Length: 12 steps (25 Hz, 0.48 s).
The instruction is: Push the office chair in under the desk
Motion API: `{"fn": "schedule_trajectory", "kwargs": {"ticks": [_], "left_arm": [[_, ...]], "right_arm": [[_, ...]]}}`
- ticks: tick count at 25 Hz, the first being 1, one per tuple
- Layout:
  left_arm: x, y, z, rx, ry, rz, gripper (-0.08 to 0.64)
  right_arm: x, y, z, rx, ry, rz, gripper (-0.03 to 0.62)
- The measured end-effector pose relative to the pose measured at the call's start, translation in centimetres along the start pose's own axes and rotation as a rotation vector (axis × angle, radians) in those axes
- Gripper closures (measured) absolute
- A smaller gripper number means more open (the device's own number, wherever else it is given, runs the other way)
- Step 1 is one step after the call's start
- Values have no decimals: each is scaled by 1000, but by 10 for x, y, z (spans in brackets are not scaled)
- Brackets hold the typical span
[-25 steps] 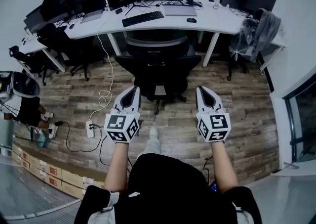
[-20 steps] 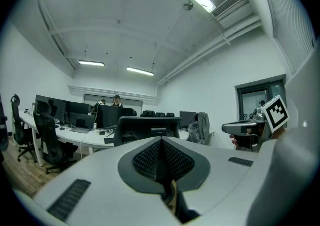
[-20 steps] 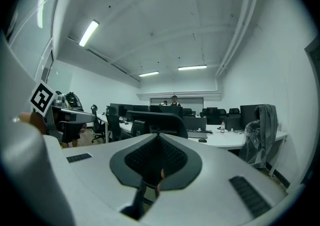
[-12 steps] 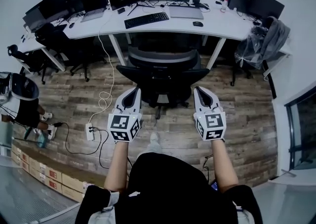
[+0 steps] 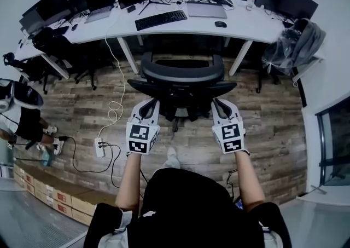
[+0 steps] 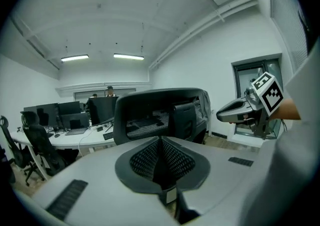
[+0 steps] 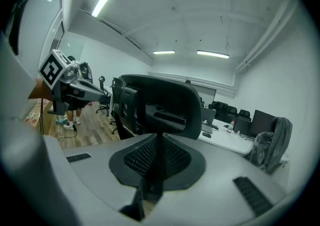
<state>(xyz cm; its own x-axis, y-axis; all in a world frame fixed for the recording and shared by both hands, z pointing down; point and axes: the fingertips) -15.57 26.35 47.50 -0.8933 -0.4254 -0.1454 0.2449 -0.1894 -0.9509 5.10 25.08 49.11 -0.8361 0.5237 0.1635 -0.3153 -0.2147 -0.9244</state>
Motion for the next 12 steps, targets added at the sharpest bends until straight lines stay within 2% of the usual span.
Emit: {"fn": "schedule_trajectory", "kwargs": {"ticks": [5, 7, 9, 12], "left_arm": [[12, -12, 23, 43, -23, 88, 542], [16, -15, 32, 57, -47, 101, 482], [18, -17, 42, 76, -68, 129, 402], [18, -21, 55, 107, -98, 220, 363]], "right_arm": [[-1, -7, 23, 47, 5, -80, 563], [0, -7, 32, 58, 12, -123, 548], [1, -7, 40, 73, 22, -163, 487], [0, -9, 52, 94, 22, -223, 459]]}}
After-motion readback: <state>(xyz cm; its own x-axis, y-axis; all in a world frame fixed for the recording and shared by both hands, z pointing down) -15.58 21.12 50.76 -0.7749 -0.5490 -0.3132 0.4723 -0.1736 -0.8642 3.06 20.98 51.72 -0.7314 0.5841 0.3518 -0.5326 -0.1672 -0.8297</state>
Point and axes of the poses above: the fingertips, and each gripper's own axes: z forward along the fingers, x to its left, y out of its top, and after that the axes turned 4 degrees about z, right-handed
